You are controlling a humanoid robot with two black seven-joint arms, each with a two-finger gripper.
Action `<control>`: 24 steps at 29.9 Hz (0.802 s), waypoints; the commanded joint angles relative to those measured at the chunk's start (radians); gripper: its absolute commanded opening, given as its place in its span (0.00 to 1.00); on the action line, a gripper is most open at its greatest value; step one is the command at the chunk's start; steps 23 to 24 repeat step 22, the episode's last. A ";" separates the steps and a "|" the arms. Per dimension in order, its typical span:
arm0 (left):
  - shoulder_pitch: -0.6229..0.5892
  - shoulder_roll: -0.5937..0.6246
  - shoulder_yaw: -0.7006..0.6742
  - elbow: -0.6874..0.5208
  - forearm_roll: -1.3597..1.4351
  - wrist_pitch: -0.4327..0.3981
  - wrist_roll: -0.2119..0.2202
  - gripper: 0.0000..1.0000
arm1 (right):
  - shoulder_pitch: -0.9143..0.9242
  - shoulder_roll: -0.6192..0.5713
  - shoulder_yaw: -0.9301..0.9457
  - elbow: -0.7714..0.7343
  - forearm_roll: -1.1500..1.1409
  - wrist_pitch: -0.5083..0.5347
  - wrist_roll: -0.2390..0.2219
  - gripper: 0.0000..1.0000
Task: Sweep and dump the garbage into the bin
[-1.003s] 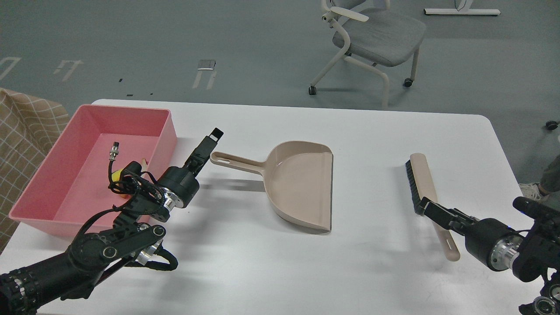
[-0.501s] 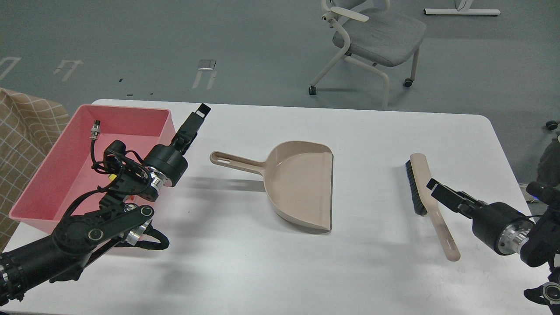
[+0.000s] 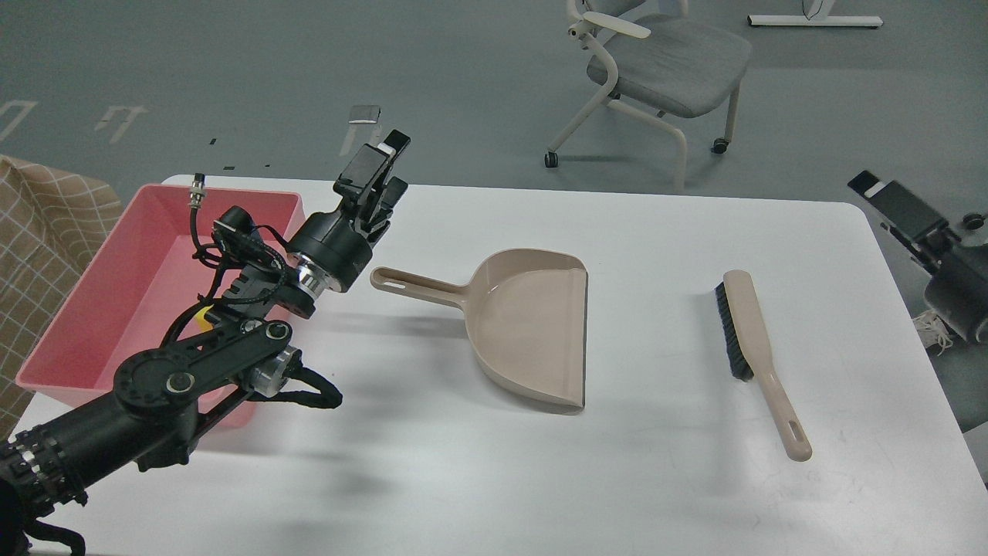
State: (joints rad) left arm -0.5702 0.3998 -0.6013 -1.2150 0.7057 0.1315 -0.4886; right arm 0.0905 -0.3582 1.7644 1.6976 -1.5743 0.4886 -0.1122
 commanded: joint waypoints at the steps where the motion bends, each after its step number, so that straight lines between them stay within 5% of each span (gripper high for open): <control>1: -0.014 -0.053 -0.077 0.000 -0.069 -0.140 0.000 0.98 | 0.057 0.051 0.032 -0.004 0.137 0.000 0.000 0.99; 11: -0.082 -0.107 -0.112 0.000 -0.074 -0.361 0.000 0.98 | 0.132 0.279 0.038 -0.001 0.405 0.000 0.000 0.99; 16: -0.066 -0.119 -0.238 -0.018 -0.097 -0.463 0.000 0.98 | 0.136 0.338 0.037 0.002 0.499 0.000 0.000 0.99; 24: -0.030 -0.107 -0.245 -0.051 -0.095 -0.481 0.000 0.98 | 0.138 0.358 0.040 0.010 0.507 0.000 0.003 0.99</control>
